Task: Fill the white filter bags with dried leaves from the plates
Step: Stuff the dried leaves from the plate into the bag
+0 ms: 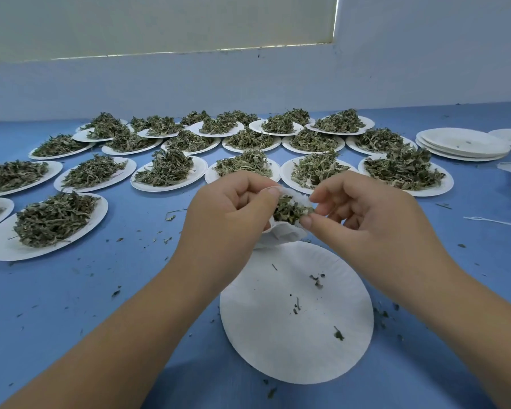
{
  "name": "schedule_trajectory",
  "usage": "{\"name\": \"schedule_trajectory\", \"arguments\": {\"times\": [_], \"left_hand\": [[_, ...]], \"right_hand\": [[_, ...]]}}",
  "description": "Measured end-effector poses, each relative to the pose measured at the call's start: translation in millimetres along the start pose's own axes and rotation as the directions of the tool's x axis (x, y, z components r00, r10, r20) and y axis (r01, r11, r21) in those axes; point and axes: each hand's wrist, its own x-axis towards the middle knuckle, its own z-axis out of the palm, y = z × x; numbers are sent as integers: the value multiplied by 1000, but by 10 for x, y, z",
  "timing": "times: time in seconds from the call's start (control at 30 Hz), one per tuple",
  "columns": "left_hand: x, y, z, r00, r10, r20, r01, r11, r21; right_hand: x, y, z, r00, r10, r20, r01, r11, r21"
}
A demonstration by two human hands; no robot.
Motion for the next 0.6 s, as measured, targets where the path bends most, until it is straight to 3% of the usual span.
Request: {"name": "schedule_trajectory", "arguments": {"times": [0.2, 0.37, 0.6], "left_hand": [[-21, 18, 24, 1000, 17, -3, -17, 999, 46], [-35, 38, 35, 997, 68, 22, -70, 992, 104], [-44, 29, 52, 995, 79, 55, -84, 991, 104]], "right_hand": [[-18, 2, -1, 994, -96, -43, 92, 992, -89], [-54, -34, 8, 938, -338, -75, 297, 898, -323], [-65, -32, 83, 898, -440, -5, 405, 832, -378]]}}
